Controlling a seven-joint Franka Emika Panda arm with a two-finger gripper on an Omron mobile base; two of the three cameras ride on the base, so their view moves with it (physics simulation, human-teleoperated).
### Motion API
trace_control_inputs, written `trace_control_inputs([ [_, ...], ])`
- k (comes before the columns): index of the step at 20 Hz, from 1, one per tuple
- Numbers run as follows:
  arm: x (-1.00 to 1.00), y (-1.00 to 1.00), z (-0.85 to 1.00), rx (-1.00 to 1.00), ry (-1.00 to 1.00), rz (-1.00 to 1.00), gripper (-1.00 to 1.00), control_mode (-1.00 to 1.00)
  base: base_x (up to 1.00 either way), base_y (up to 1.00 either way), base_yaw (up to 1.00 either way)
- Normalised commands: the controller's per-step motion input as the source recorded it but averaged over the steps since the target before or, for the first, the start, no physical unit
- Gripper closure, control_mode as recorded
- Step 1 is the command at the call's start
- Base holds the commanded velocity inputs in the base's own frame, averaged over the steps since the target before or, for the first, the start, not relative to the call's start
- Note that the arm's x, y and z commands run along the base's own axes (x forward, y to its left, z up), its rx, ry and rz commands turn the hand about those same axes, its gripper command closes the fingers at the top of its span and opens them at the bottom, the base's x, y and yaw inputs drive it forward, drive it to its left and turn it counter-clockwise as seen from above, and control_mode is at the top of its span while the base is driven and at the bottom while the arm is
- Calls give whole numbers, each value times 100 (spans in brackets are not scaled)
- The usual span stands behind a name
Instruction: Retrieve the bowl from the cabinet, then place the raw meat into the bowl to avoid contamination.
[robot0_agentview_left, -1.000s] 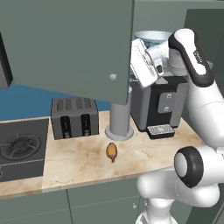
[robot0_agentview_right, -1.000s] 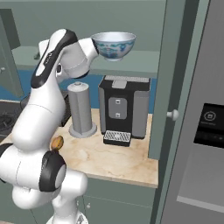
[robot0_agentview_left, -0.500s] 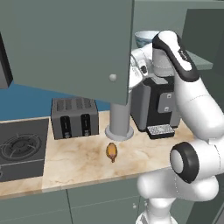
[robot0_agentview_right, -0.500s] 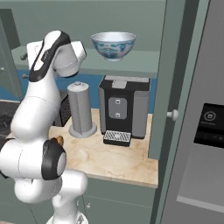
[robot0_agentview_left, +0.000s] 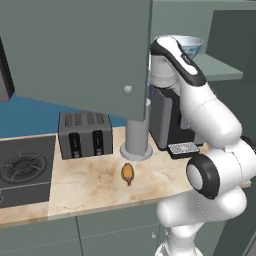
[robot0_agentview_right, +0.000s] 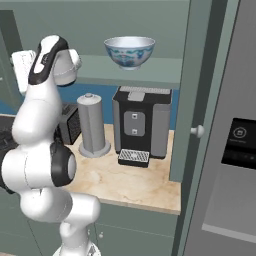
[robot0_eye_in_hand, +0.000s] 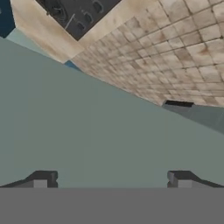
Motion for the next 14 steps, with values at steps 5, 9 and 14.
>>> trace_control_inputs([
  [5, -22, 64, -2, 0, 1, 9, -100, -100, 0, 0, 0],
  [9, -27, 68, 0, 0, 0, 0, -100, -100, 0, 0, 0],
  [14, -12, 70, -2, 0, 0, -6, -100, -100, 0, 0, 0],
])
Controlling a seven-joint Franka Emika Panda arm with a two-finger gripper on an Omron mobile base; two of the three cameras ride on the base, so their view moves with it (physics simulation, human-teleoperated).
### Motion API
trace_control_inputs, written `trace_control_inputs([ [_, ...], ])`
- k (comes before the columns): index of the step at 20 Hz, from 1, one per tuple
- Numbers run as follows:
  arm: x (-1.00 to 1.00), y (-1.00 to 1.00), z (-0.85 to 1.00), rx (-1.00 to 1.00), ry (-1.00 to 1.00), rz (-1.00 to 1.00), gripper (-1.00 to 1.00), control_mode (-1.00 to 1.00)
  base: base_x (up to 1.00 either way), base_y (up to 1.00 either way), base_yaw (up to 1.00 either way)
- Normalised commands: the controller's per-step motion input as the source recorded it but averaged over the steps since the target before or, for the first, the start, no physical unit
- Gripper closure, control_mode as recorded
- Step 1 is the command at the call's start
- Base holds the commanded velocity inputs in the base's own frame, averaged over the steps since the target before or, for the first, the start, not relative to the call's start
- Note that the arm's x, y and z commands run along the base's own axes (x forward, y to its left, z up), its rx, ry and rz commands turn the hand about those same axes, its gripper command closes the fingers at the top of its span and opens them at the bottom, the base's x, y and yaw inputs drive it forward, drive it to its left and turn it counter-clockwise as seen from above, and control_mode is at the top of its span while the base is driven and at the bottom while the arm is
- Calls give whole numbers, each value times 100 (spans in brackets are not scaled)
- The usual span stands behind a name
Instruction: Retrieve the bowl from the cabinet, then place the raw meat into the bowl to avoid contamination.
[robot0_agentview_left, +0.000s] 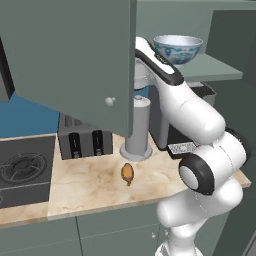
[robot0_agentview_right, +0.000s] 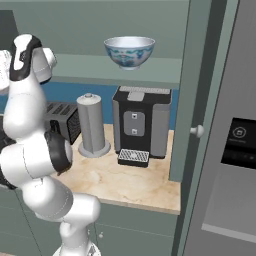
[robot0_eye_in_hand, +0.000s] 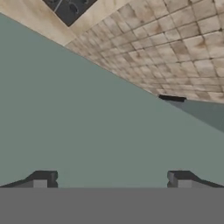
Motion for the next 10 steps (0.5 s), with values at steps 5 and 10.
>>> trace_control_inputs([
  [5, 0, 76, -4, 0, 0, -14, -100, -100, 0, 0, 0],
  [10, 0, 75, -2, 0, 0, -15, -100, -100, 0, 0, 0],
])
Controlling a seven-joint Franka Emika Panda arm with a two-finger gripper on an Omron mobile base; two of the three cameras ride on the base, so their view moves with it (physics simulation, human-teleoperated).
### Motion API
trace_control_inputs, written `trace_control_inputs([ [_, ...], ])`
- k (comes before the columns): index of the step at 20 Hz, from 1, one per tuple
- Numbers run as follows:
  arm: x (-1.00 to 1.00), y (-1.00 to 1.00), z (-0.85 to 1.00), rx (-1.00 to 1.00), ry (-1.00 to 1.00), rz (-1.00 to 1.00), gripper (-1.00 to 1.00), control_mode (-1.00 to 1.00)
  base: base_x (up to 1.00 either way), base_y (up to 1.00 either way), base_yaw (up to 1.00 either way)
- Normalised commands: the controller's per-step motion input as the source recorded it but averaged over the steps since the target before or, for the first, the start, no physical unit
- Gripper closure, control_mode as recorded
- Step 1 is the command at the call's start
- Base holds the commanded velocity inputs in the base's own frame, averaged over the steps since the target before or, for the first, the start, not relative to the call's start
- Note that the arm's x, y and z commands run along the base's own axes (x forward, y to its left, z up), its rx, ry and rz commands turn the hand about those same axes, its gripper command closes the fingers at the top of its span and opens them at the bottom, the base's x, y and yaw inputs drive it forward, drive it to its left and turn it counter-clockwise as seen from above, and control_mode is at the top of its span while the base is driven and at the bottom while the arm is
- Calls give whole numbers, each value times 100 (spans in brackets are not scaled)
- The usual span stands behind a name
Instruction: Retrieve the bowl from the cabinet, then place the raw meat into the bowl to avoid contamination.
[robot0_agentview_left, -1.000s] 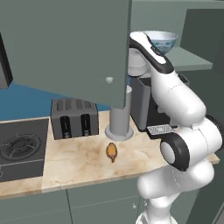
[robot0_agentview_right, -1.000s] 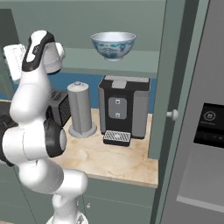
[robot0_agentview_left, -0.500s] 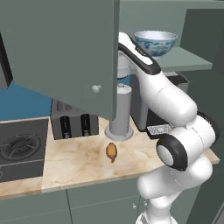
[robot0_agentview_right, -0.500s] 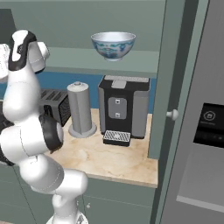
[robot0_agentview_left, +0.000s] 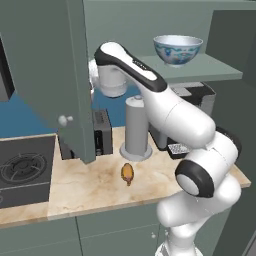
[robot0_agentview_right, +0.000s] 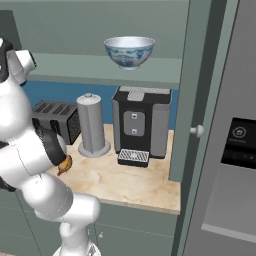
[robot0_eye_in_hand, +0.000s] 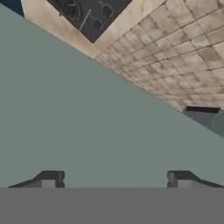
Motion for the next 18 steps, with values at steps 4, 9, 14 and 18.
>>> trace_control_inputs([
  [4, 0, 67, 0, 0, 0, -14, -100, -100, 0, 0, 0],
  [9, 0, 53, 0, 0, 0, -11, -100, -100, 0, 0, 0],
  [14, 0, 15, 0, 0, 0, -5, -100, -100, 0, 0, 0],
  [18, 0, 1, 0, 0, 0, 0, -100, -100, 0, 0, 0],
])
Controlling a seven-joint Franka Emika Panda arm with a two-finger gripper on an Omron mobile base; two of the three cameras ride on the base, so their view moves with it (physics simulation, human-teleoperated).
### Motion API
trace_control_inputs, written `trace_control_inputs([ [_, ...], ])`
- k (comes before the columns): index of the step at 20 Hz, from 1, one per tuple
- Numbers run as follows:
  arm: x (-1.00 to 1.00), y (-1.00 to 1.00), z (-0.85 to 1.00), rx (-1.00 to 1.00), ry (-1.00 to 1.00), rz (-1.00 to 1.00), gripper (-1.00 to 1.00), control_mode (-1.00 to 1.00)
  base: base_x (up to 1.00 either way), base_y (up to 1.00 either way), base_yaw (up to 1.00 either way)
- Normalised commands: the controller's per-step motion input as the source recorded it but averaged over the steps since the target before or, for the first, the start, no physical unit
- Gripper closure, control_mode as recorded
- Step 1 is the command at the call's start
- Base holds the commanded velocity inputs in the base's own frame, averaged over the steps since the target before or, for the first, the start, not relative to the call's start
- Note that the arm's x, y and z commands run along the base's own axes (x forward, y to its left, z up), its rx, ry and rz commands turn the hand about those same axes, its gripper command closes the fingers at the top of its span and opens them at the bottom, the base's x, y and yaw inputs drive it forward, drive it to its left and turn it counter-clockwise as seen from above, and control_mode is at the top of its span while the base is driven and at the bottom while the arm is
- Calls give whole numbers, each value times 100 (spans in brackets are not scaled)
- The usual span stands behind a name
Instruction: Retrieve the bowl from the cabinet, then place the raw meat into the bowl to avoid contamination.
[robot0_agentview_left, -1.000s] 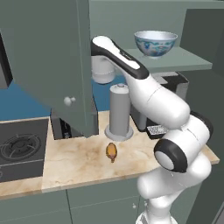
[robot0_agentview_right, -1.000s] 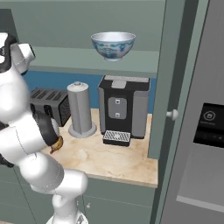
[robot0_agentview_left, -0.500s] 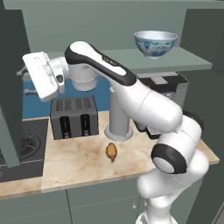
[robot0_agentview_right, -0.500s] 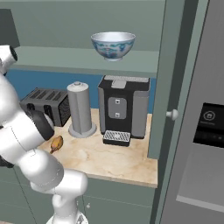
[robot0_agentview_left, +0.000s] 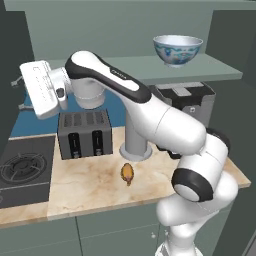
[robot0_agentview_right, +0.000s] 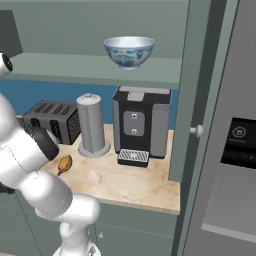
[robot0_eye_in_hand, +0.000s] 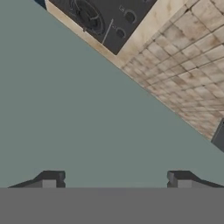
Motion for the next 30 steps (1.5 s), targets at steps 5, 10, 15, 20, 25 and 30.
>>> trace_control_inputs([
  [5, 0, 0, 0, 0, 0, 0, -100, -100, 0, 0, 0],
  [10, 0, -28, -10, -7, -1, 0, -100, -100, 0, 0, 0],
  [15, 0, -45, -4, -11, -9, 0, -100, -100, 0, 0, 0],
  [20, 0, -48, 0, -10, -15, 0, -100, -100, 0, 0, 0],
  [25, 0, -57, 0, -14, -15, 0, -100, -100, 0, 0, 0],
  [30, 0, -70, 0, -18, -10, 3, -100, -100, 0, 0, 0],
])
